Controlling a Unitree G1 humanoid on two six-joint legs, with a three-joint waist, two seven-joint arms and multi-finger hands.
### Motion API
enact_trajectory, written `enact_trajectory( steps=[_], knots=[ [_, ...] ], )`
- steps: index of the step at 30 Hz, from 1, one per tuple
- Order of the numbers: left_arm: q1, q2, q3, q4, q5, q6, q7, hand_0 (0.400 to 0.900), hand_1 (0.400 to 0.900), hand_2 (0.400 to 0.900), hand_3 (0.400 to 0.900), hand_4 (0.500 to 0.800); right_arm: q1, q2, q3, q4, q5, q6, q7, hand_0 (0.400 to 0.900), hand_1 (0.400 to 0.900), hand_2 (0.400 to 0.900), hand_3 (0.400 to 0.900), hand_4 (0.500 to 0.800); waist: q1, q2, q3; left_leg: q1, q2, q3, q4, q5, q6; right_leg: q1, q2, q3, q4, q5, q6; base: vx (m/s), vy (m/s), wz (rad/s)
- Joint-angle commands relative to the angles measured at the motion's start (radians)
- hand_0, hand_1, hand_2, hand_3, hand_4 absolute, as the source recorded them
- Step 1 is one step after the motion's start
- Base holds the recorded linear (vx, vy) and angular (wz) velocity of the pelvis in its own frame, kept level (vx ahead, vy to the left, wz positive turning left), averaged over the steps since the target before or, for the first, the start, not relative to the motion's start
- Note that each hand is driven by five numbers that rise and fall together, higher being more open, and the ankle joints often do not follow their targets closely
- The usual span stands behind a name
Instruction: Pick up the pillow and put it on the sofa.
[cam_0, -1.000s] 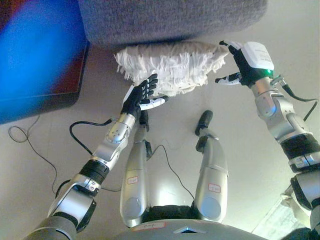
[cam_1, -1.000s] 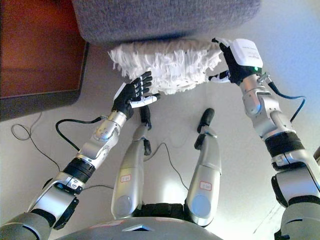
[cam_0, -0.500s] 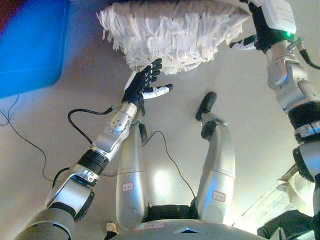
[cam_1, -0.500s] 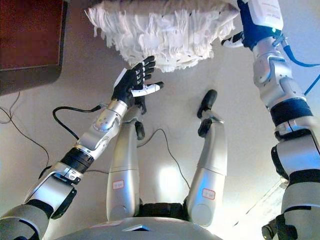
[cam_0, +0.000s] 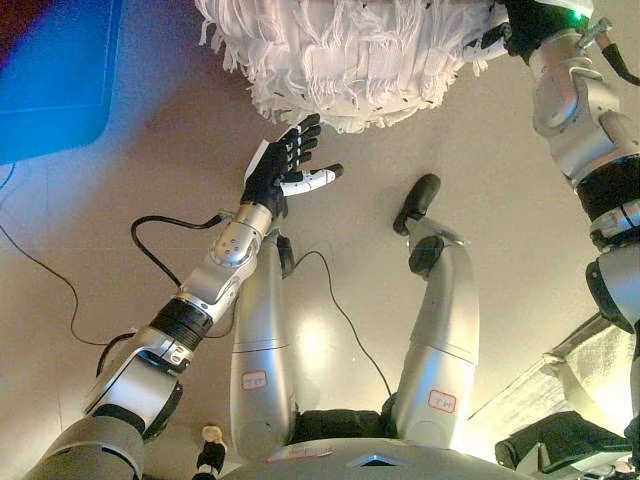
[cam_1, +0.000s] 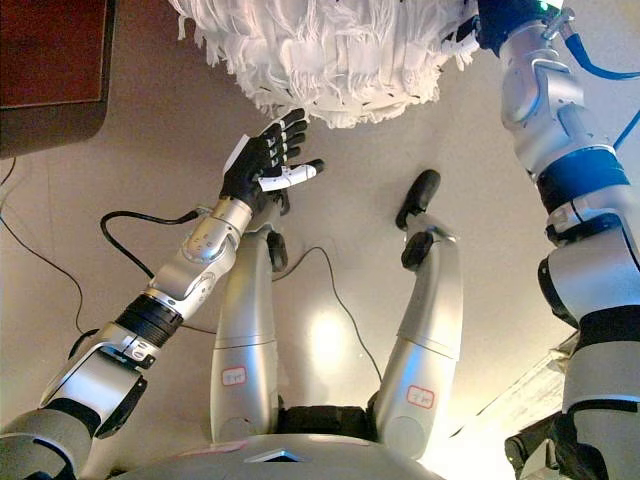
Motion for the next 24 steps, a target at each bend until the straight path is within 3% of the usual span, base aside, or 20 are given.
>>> enact_trajectory(
  steps=[1, 4, 5, 20, 24],
  knots=[
    [0.012, 0.011, 0.017, -0.116, -0.017, -0.055, -0.005, 0.900, 0.900, 0.900, 0.900, 0.800, -0.152, -0.010, -0.005, -0.019, 0.128, -0.038, -0.009, 0.400, 0.400, 0.400, 0.400, 0.500, 0.033, -0.038, -0.002, 0.073, 0.029, -0.035, 0.093, -0.190, -0.042, 0.061, 0.012, 0.024, -0.020, -0.008, 0.096, 0.03, -0.009, 0.04],
    [0.007, 0.004, 0.020, -0.112, -0.009, -0.050, 0.000, 0.900, 0.900, 0.900, 0.900, 0.800, -0.181, 0.020, 0.006, -0.026, 0.162, -0.039, -0.005, 0.400, 0.400, 0.400, 0.400, 0.500, 0.031, -0.048, -0.002, 0.092, 0.029, -0.033, 0.047, -0.170, -0.046, 0.087, 0.015, 0.016, -0.062, 0.009, 0.100, 0.01, 0.012, 0.02],
    [0.007, 0.005, 0.022, -0.116, -0.007, -0.050, 0.000, 0.900, 0.900, 0.900, 0.900, 0.800, -0.186, 0.024, 0.004, -0.040, 0.167, -0.037, -0.005, 0.400, 0.400, 0.400, 0.400, 0.500, 0.028, -0.051, -0.002, 0.082, 0.023, -0.030, 0.028, -0.135, -0.040, 0.081, 0.014, 0.010, -0.085, 0.041, 0.089, -0.05, 0.040, 0.03],
    [-0.001, -0.014, 0.045, -0.087, 0.023, -0.052, 0.026, 0.900, 0.900, 0.900, 0.900, 0.800, -0.126, 0.029, -0.069, -0.200, 0.167, -0.044, -0.036, 0.400, 0.400, 0.400, 0.400, 0.500, 0.014, -0.068, -0.002, 0.151, 0.025, -0.021, -0.045, -0.105, -0.040, 0.145, 0.021, 0.001, -0.144, 0.065, 0.098, 0.00, 0.007, -0.01],
    [0.026, -0.035, 0.125, -0.073, 0.103, -0.064, 0.116, 0.900, 0.900, 0.900, 0.900, 0.800, -0.014, 0.009, -0.171, -0.343, 0.118, -0.045, -0.079, 0.400, 0.400, 0.400, 0.400, 0.500, 0.012, -0.076, -0.002, 0.229, 0.033, -0.018, -0.079, -0.098, -0.042, 0.221, 0.025, -0.018, -0.171, 0.072, 0.105, 0.02, 0.003, -0.04]
  ],
)
